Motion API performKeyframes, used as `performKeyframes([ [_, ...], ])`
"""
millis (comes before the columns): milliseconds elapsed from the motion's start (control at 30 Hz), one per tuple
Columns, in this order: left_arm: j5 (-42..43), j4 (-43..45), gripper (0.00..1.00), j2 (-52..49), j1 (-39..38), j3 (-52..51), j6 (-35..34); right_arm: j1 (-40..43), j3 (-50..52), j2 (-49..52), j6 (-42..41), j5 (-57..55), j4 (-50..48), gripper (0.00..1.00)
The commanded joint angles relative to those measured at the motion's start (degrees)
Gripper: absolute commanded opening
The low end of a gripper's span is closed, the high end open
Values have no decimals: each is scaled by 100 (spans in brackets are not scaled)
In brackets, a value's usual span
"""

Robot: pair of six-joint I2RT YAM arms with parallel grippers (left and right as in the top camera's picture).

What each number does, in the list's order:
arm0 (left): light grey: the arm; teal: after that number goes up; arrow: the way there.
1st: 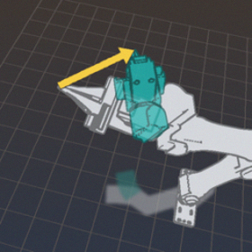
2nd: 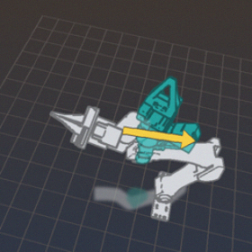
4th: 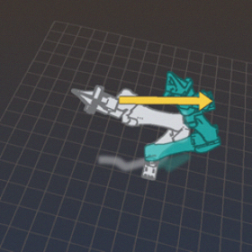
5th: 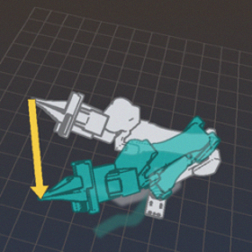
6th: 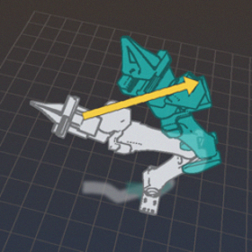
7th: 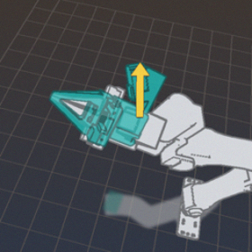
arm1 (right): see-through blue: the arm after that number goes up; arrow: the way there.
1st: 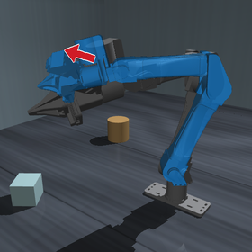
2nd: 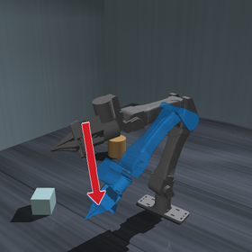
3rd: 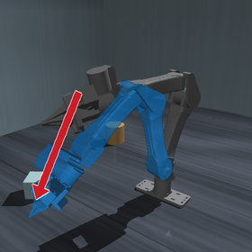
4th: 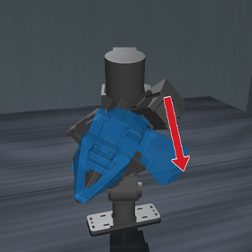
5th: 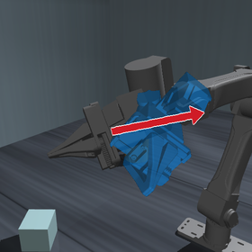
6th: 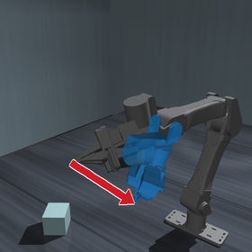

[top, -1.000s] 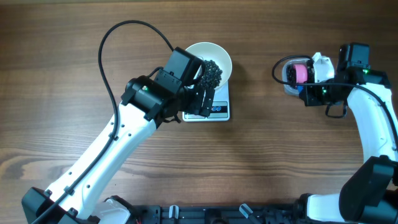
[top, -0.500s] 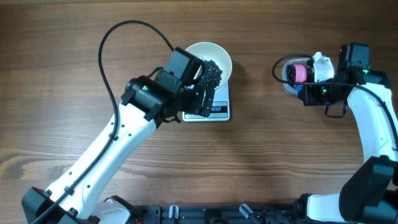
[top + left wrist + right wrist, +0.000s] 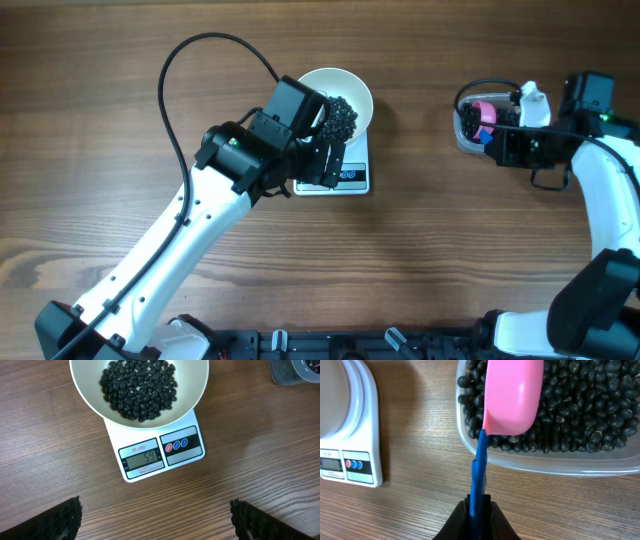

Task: Scoop item into bowl and weigh 150g on scale
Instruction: 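Scoop black beans from tub with right gripper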

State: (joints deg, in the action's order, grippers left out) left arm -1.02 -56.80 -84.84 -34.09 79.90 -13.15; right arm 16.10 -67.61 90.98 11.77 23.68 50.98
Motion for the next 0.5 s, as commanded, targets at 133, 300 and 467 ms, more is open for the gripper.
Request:
performKeyframes([
  [133,-57,-2,100,79,-20,90,74,227,59,70,-17,901,24,4],
  [300,-57,-2,100,76,-20,90,74,254,59,72,-17,898,28,4],
  [467,-55,-2,100,79,-20,90,74,278,59,76,-17,831,31,4],
])
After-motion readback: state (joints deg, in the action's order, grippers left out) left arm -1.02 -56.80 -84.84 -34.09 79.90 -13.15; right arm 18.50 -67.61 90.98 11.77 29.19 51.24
